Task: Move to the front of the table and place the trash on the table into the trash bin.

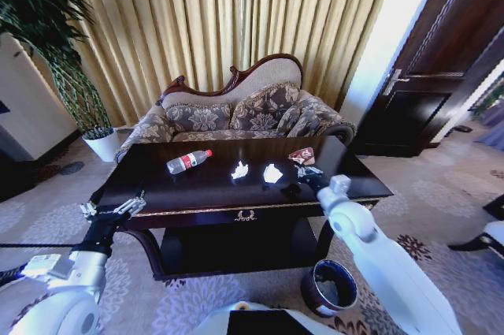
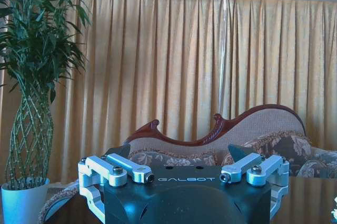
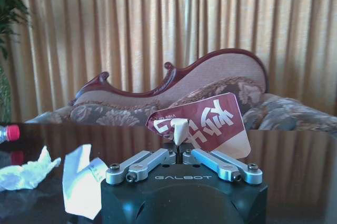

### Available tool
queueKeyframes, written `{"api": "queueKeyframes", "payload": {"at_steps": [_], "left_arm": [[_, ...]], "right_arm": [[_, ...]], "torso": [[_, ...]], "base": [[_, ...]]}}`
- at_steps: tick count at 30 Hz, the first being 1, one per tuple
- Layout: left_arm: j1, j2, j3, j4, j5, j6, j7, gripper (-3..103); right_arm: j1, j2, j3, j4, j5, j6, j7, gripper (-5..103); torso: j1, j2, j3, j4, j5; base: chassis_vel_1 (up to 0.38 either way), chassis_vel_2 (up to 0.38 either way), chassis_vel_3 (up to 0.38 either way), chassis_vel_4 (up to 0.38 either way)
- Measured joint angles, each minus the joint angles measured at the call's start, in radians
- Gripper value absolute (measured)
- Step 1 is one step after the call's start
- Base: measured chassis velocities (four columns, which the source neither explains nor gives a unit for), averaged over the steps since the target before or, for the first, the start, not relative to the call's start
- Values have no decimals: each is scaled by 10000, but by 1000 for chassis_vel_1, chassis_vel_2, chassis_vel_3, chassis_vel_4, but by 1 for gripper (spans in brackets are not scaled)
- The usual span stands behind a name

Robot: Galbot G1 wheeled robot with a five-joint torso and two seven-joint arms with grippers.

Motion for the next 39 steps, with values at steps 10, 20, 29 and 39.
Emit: {"api": "queueKeyframes", "payload": {"at_steps": [10, 20, 29, 39], "left_arm": [[-198, -274, -23, 59, -55, -20, 56, 100], [-48, -123, -212, -145, -435, 577, 95, 100], [-263, 138, -155, -215, -896, 2007, -342, 100], [-263, 309, -265, -221, -866, 2068, -406, 100]], "right_arm": [[-2369, 246, 1592, 2622, 45, 116, 565, 2], [-3186, 790, 1778, 3119, -790, 329, 565, 2], [-3106, 982, 1630, 2963, -1157, 330, 489, 2], [-3165, 1244, 1403, 2927, -1516, 313, 207, 1]], "torso": [[0, 1, 0, -1, -3], [0, 1, 1, 2, 0], [1, -2, 2, 2, -1], [1, -1, 1, 2, -1]], "base": [[0, 0, 0, 0], [0, 0, 0, 0], [0, 0, 0, 0], [0, 0, 0, 0]]}}
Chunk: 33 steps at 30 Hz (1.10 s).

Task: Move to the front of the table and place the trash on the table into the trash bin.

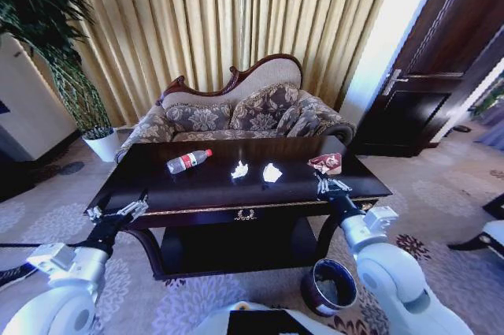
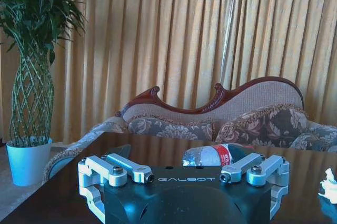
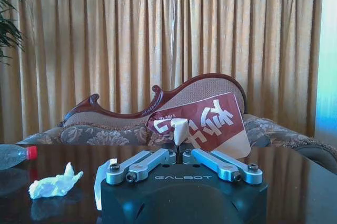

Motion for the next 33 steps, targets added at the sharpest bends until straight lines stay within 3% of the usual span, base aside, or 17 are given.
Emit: {"api": "queueKeyframes", "payload": {"at_steps": [13, 33], "left_arm": [[64, 26, 46, -9, 99, -243, 12, 100], [116, -10, 140, -7, 204, -390, 41, 100]], "right_arm": [[-182, 155, -82, -30, -258, 4, -68, 1], [-264, 203, -184, -102, -383, 122, -79, 1]], "torso": [[1, -1, 0, 0, 0], [0, 0, 0, -1, 1]], "base": [[15, -15, -15, 21], [118, -114, -114, 114]]}}
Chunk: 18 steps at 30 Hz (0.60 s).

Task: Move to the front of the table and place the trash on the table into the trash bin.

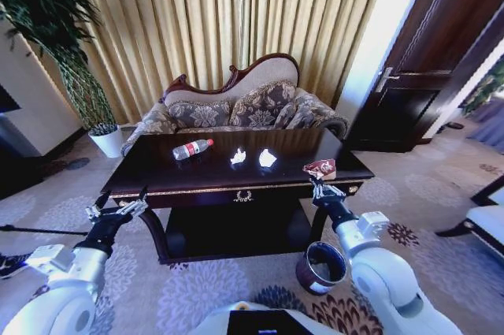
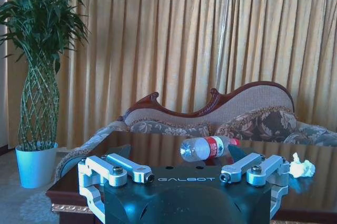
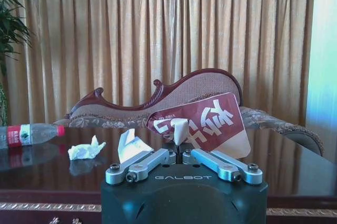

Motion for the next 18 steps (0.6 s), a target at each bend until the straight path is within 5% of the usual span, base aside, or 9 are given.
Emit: {"api": "queueKeyframes", "payload": {"at_steps": [9, 18], "left_arm": [[30, -31, 20, 3, -18, -182, 1, 100], [35, 4, -38, 6, -155, -228, -5, 100]], "right_arm": [[-87, 171, -36, -507, -389, 148, -375, 1], [183, 597, -111, -3300, -253, 553, -396, 1]], "torso": [[-3, 4, -3, 0, -1], [4, -1, 2, -1, 0]], "base": [[77, -73, -69, 75], [0, 0, 0, 0]]}}
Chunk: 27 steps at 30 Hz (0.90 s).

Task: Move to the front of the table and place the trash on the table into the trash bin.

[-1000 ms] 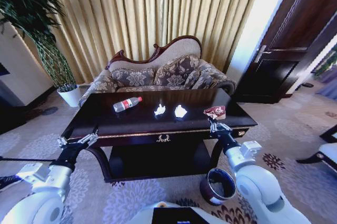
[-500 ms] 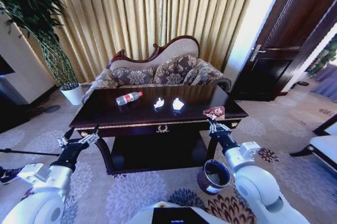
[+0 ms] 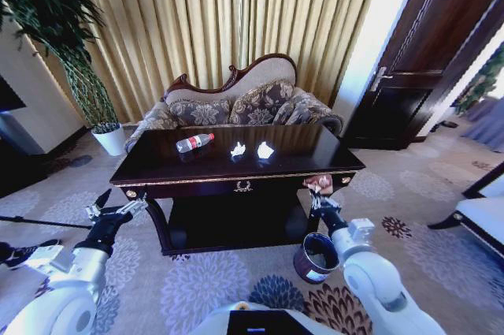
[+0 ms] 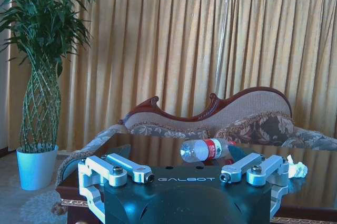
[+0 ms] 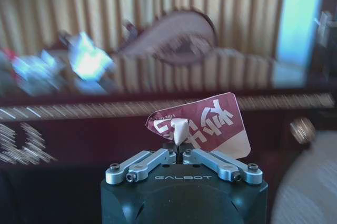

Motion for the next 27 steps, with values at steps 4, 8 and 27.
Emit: {"api": "queueKeyframes", "payload": {"at_steps": [4, 8, 27], "left_arm": [[89, 66, -19, 1, -71, -119, -5, 100], [88, 116, -24, 0, -77, -126, -8, 100], [93, 266, -38, 0, -75, -156, -21, 100]], "right_arm": [[584, 85, -20, -2125, 672, 188, -10, 1], [790, 82, -58, -2937, 938, 162, -43, 1], [3846, 318, -491, -9705, -133, 946, -432, 1]], "torso": [[-1, 0, -1, 2, 1], [-2, 0, -1, -1, 1], [-2, 1, 0, 2, 0]], "base": [[0, 0, 0, 0], [0, 0, 0, 0], [0, 0, 0, 0]]}}
